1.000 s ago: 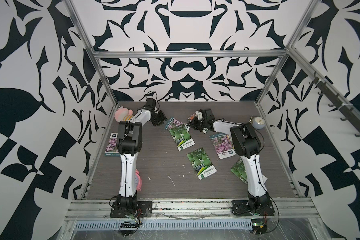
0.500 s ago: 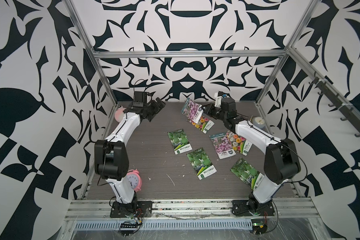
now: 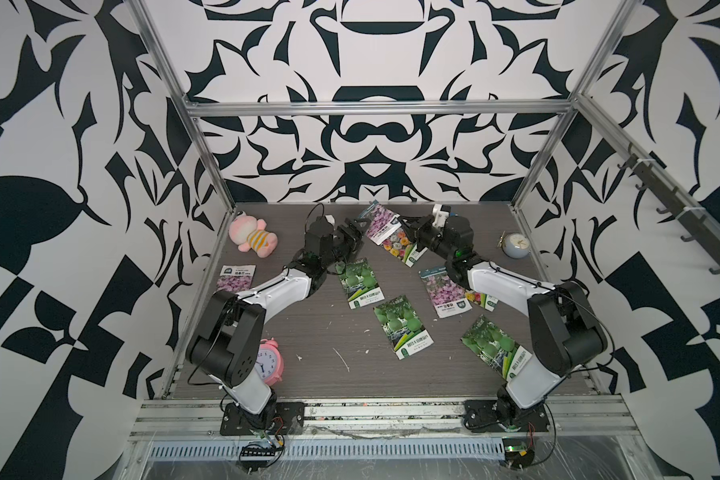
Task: Arrange the seed packets in a row
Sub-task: Pick up the seed packet from the center of the board.
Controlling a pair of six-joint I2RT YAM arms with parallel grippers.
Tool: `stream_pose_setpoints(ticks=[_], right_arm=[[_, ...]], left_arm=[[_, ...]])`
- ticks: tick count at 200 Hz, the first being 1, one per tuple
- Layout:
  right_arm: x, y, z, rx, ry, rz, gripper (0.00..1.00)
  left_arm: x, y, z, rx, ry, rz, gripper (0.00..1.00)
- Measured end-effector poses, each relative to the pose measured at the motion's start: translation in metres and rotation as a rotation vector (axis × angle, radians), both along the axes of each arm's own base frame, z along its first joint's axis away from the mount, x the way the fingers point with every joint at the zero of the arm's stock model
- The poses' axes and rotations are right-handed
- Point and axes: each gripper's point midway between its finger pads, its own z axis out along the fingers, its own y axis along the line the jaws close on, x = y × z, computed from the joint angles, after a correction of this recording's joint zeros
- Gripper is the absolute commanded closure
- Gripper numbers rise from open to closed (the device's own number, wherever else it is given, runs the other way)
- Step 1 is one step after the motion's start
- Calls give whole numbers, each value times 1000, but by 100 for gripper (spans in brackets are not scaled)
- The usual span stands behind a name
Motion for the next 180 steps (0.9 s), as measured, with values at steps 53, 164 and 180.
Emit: stream_pose_setpoints(ticks=[53, 164, 180], right_arm=[[-14, 0, 20, 95, -2, 21, 100], [-24, -8, 5, -25, -4, 12, 49], [-30, -15, -8, -146, -12, -6, 38]], left_arm=[[20, -7, 40, -88, -133, 25, 56], [7, 7, 51, 37, -163, 51, 100], [-1, 13, 36, 145, -106, 35, 100]])
